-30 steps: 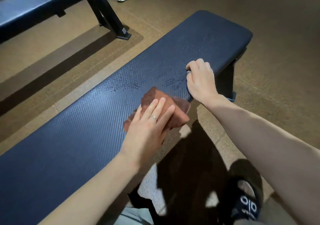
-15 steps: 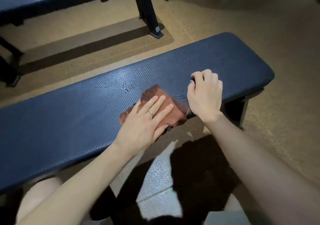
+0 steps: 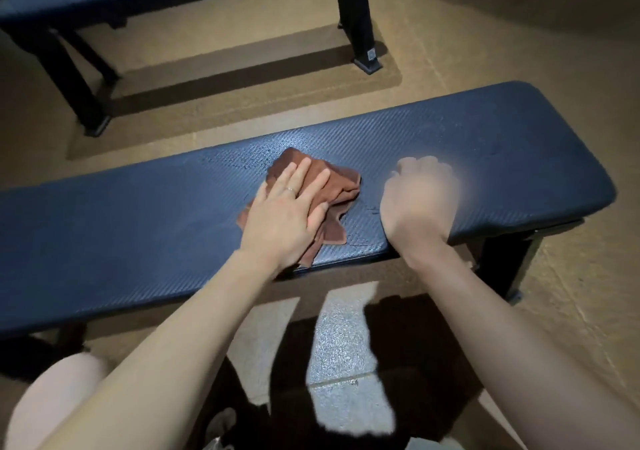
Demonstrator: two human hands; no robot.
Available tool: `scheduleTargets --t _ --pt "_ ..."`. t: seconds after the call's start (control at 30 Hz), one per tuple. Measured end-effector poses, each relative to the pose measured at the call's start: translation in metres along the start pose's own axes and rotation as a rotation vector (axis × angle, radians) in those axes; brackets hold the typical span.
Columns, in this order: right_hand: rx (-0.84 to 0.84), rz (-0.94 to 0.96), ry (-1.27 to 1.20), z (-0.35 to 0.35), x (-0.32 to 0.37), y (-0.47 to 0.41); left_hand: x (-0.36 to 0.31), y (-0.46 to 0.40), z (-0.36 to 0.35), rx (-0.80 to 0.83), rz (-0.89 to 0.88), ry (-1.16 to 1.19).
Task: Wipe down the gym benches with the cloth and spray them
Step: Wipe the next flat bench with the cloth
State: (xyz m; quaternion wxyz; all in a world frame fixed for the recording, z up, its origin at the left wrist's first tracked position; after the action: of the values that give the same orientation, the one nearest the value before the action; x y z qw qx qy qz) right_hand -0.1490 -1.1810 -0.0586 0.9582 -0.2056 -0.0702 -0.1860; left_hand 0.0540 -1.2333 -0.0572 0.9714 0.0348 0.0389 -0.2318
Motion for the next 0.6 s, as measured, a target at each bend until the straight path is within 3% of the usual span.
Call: scheduleTargets --t 0.2,0.4,0.6 --pt "-0.019 0.107 -0.099 -0.014 0.033 0.004 0.037 -0.049 0.007 -0.007 -0.044 0.022" --pt "-0.098 0.059 -0.116 -0.016 0.028 0.008 0.125 -0.084 0.022 -0.03 0.059 0.065" --pt "-0.17 -0.01 -0.112 -0.012 0.026 0.013 0.172 -0.055 0.025 -0.099 0.084 0.104"
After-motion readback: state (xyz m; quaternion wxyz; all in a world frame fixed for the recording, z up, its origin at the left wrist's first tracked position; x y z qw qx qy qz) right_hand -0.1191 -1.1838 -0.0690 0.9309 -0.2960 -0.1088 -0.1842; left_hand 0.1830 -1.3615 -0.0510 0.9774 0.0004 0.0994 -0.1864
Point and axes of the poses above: each hand's wrist, its own y-axis away from the middle knuckle, its own z-axis out of the back of the hand, x = y × z, the point moved 4 cm from there along -y, towards the middle knuckle, and after that the axes turned 6 degrees about z, right-handed, at the moved point
